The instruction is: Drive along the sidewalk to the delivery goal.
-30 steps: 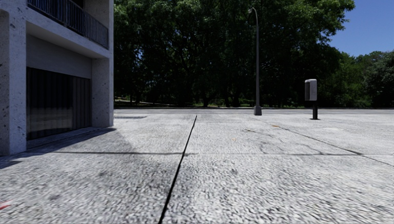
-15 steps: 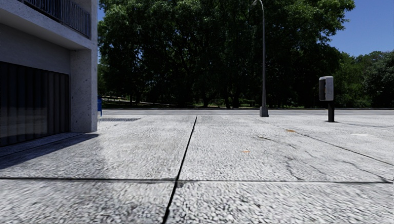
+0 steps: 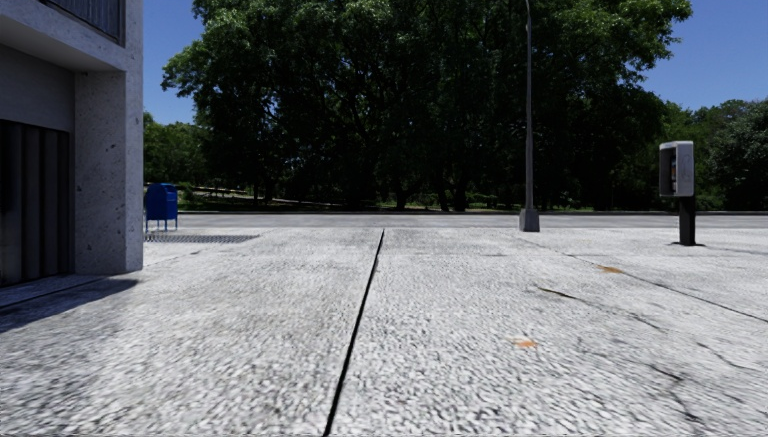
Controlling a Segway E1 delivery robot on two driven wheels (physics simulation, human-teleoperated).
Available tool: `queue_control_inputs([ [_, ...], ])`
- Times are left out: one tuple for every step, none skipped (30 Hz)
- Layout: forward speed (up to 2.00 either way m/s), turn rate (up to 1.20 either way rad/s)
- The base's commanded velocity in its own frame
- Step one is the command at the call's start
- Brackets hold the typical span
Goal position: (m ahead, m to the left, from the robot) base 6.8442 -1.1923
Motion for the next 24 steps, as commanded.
queue_control_inputs([
  [2.00,0.00],
  [2.00,0.00],
  [2.00,0.00],
  [2.00,0.00],
  [2.00,0.00],
  [2.00,0.00],
  [2.00,0.00],
  [2.00,0.00],
  [2.00,0.00],
  [2.00,0.00],
  [2.00,0.00],
  [2.00,0.00],
  [2.00,0.00],
  [2.00,0.00],
  [2.00,0.00],
  [2.00,0.00],
  [2.00,0.00],
  [2.00,0.00],
  [2.00,0.00],
  [2.00,0.00],
  [1.99,0.00],
  [2.00,0.00],
  [2.00,0.00],
  [2.00,0.00],
])
